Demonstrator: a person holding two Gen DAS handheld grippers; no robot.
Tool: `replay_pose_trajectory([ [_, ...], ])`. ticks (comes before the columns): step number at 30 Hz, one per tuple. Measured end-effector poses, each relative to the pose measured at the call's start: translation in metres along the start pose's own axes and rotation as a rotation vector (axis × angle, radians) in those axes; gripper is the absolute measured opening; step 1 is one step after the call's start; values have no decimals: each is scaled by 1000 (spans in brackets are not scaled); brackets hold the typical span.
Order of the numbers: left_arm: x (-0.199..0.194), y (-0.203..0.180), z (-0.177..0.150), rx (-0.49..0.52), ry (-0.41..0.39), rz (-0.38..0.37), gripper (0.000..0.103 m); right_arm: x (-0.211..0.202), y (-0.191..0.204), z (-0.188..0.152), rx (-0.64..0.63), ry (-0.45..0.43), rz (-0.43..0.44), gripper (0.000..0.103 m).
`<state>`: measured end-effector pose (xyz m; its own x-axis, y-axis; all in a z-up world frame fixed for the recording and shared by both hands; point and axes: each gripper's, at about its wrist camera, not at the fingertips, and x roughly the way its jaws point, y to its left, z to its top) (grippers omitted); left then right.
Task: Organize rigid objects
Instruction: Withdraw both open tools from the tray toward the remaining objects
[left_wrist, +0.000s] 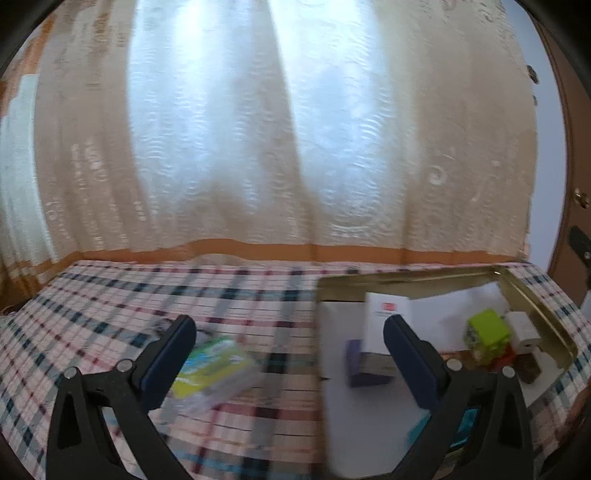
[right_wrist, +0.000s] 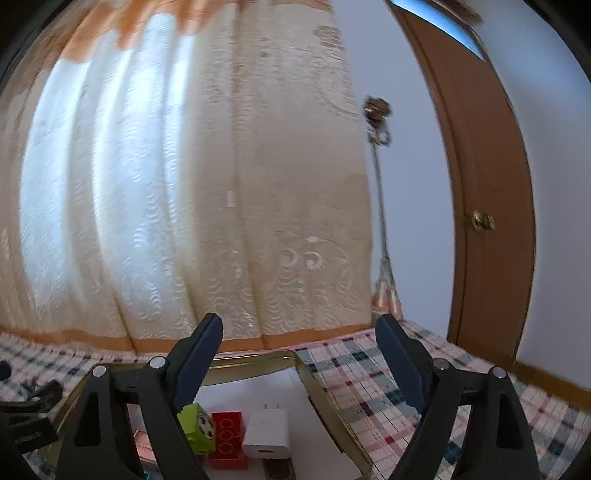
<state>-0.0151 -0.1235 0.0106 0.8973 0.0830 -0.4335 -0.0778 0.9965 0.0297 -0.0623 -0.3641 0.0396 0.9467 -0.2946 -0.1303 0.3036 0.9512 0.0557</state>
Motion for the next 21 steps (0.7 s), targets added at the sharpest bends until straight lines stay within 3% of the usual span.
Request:
replay_pose_trajectory([
  [6, -3, 21, -5, -2, -28, 64, 103, -3, -10, -1, 67, -11, -63, 87],
  [14, -8, 33, -8, -23, -35, 39, 103, -15, -1, -12, 101, 59, -41, 87],
  [21, -17, 39, -12, -5, -50, 19, 103, -35, 8, -17, 132, 46, -48, 87],
])
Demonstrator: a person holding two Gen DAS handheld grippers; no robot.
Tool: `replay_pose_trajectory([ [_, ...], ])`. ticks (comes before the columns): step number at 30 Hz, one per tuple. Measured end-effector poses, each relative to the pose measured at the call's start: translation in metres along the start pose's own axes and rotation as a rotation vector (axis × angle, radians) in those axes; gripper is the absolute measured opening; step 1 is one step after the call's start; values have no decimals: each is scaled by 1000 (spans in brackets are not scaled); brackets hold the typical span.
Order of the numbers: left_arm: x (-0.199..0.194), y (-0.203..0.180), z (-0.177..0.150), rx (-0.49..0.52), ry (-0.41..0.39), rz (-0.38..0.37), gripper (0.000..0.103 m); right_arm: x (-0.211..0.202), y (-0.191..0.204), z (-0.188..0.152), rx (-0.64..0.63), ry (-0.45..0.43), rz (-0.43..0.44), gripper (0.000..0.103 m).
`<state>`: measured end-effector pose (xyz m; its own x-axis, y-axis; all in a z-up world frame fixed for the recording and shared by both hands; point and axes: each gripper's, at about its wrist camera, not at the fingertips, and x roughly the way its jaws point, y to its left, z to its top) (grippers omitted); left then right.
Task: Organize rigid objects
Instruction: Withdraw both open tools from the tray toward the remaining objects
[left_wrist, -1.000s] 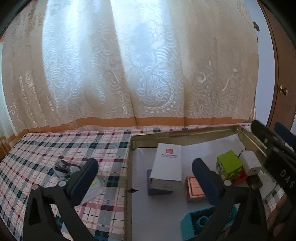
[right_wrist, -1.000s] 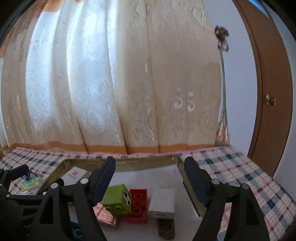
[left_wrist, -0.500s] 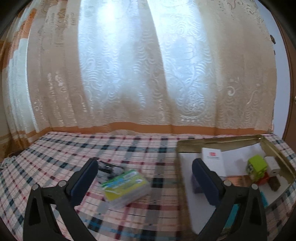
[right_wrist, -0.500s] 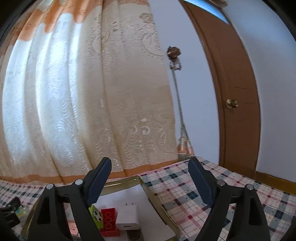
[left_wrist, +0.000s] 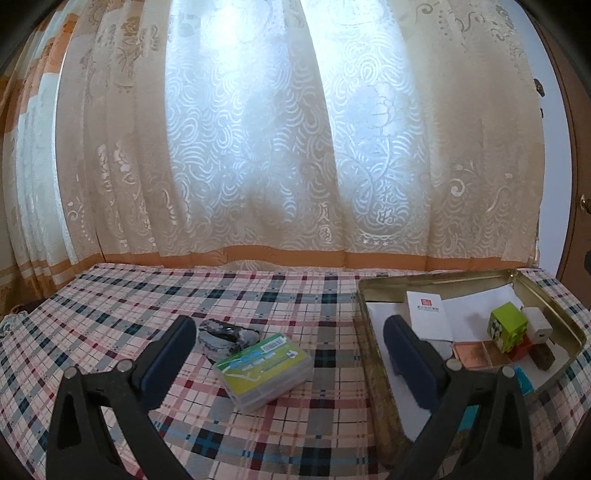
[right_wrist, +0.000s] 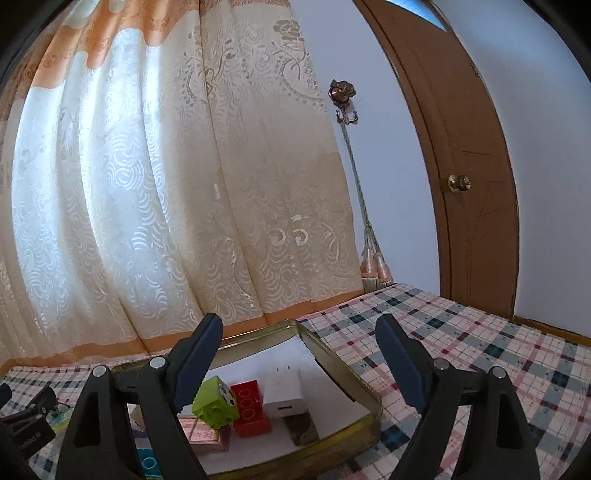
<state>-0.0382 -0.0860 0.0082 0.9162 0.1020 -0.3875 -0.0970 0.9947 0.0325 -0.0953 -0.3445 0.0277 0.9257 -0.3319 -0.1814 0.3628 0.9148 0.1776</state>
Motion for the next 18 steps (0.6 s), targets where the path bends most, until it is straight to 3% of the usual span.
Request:
replay_pose_trajectory([
  [9, -1, 30, -3, -29, 22, -9, 103, -16, 40, -10, -79, 14, 59, 87],
  [18, 4, 79, -4, -29, 29, 74, 103, -24, 84, -24, -118, 65, 139, 87],
])
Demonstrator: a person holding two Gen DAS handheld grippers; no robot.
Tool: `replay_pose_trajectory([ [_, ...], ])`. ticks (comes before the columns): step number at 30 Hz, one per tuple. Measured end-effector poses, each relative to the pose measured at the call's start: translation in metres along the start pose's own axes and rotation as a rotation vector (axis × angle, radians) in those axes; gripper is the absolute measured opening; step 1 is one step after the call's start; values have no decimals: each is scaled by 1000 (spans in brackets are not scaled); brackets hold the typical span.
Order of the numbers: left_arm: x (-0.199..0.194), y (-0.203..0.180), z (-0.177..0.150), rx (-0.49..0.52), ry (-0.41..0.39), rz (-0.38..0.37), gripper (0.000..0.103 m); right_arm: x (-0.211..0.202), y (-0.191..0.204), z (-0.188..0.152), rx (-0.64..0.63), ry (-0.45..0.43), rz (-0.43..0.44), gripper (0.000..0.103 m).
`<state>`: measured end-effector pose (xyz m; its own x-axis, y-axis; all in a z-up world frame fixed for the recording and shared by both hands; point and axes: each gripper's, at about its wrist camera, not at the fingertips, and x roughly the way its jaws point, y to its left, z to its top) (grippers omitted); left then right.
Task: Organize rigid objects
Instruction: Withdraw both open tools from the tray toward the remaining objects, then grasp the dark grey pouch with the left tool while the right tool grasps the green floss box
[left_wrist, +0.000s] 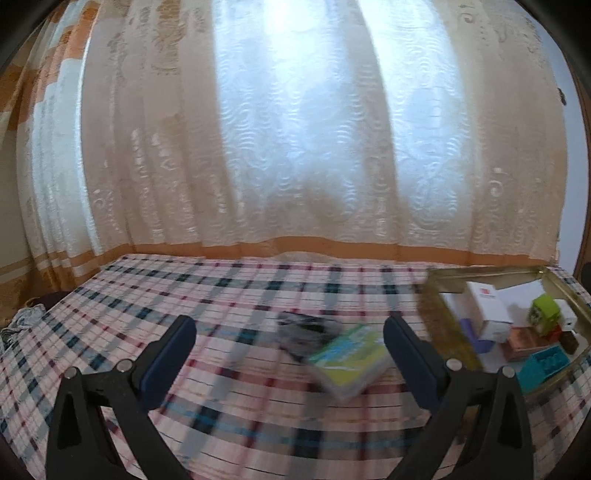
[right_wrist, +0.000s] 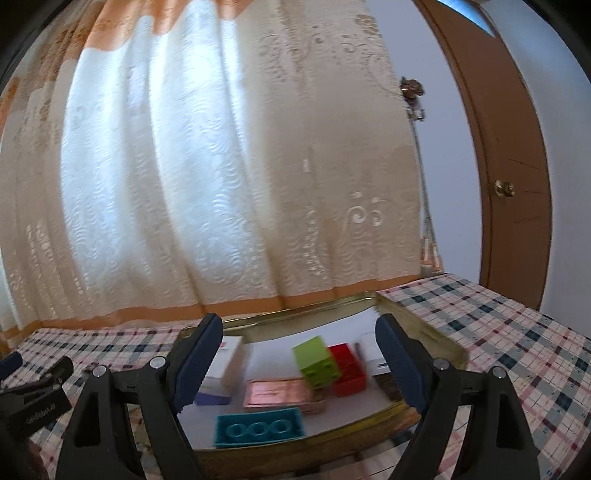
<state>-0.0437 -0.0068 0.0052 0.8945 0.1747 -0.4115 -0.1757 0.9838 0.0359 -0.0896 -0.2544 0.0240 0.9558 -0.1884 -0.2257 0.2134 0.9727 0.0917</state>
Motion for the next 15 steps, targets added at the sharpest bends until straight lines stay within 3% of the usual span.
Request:
replay_pose_trajectory([
  [15, 23, 81, 1, -79, 49, 122, 103, 4, 86, -15, -102, 81, 172, 87],
])
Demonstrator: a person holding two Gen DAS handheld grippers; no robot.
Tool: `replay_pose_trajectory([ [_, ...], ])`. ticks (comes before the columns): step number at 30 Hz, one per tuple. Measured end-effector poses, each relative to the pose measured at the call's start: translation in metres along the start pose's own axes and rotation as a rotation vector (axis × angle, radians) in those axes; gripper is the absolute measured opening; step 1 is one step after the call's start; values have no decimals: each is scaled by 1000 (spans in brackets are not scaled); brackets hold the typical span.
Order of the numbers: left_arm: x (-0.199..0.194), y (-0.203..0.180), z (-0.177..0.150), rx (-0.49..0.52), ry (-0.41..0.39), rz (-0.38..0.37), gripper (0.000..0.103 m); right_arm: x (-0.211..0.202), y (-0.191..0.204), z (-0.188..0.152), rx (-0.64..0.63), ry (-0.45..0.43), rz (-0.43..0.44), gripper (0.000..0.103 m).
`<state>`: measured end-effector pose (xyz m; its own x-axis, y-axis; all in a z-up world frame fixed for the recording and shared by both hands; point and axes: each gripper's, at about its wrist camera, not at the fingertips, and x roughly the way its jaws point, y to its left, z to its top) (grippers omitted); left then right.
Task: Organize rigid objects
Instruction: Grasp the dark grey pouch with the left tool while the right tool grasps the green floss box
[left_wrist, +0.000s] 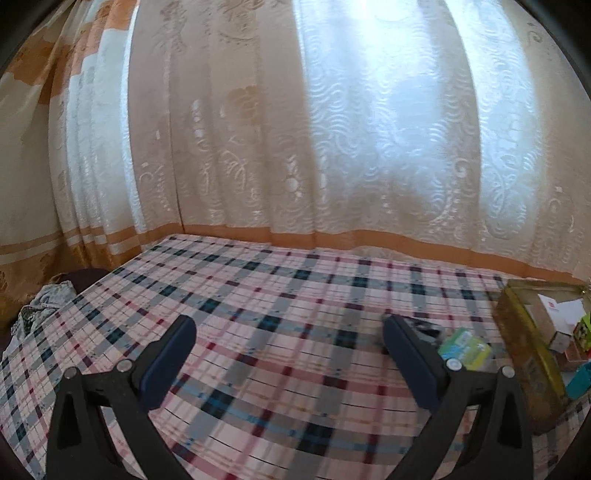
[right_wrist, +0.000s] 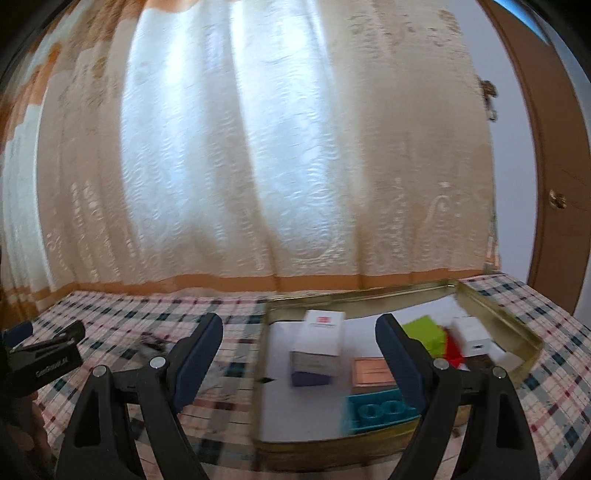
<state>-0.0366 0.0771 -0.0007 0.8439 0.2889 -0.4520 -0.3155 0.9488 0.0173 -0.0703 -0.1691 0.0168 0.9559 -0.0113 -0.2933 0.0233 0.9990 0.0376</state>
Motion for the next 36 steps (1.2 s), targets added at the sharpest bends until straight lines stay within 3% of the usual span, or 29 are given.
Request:
replay_pose_trajectory([
  [10, 20, 41, 4, -71, 49, 36, 103, 20, 61, -3, -54, 91, 93, 87],
  [14, 26, 57, 5, -94, 60, 56, 103, 36, 88, -6, -105, 174, 78, 87],
  [26, 32, 85, 2, -156, 92, 98, 102, 104, 122, -27, -23, 513, 97, 87],
  [32, 32, 84, 2, -145, 95, 93, 103, 133, 123, -34, 39, 605, 72, 87],
  [36, 36, 86, 1, -165, 115, 90, 103, 141, 139, -32, -32, 611, 106, 83],
])
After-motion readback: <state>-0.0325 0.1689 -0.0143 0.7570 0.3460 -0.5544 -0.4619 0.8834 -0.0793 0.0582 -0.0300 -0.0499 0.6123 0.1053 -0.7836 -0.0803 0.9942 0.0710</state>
